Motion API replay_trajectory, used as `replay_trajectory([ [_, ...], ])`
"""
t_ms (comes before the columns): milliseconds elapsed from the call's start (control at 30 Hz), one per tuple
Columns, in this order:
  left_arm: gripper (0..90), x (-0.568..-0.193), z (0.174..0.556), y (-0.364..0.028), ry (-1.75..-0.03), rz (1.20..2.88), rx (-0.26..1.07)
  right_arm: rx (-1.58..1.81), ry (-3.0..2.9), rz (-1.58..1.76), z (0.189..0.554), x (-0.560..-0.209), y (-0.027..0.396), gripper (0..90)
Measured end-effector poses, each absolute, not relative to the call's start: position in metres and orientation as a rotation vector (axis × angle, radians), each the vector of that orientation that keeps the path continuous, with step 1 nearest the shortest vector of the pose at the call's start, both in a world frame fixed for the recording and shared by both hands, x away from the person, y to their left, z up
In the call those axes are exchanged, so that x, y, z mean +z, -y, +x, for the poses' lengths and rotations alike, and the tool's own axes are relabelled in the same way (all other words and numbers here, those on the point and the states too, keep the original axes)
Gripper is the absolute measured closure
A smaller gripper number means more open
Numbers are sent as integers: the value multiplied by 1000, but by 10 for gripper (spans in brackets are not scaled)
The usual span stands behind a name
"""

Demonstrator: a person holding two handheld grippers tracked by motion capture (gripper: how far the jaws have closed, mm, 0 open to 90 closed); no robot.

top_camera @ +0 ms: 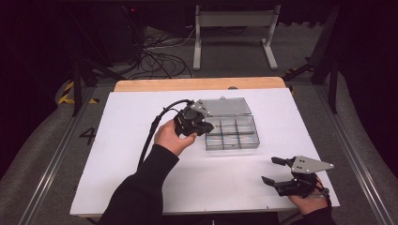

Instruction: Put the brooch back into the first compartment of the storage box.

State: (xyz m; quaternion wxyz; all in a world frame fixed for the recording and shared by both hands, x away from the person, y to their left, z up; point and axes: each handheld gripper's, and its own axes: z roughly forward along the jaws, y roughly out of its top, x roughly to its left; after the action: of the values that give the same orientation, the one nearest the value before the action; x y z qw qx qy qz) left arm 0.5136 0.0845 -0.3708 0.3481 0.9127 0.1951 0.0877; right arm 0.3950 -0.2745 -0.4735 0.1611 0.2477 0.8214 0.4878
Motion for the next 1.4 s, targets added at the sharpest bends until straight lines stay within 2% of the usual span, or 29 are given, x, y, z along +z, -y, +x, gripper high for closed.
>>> replay_trajectory([
  [400,831,-377,521,-79,-534,2344,341,1393,-2345,704,394,-473,274,213],
  [933,827,-391,538,-72,-575,2331,384,1398,-2347,701,394,-473,274,213],
  [1400,825,-408,558,-72,-643,2309,352,1403,-2349,699,395,-473,274,213],
])
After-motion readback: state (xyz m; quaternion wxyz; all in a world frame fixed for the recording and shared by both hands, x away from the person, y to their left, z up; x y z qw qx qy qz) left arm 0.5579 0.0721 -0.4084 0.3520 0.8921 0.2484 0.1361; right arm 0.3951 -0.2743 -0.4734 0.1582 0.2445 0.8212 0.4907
